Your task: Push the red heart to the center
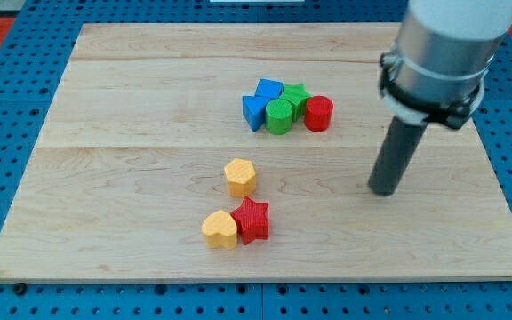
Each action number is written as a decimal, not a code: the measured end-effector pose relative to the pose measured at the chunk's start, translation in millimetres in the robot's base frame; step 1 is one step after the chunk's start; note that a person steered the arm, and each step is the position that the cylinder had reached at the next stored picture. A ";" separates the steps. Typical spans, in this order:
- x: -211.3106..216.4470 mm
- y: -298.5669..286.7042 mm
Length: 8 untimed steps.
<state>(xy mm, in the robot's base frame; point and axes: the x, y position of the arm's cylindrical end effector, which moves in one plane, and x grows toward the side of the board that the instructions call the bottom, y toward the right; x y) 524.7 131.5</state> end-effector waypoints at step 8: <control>8.4 -144.2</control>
<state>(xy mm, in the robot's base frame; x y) 533.0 -12.7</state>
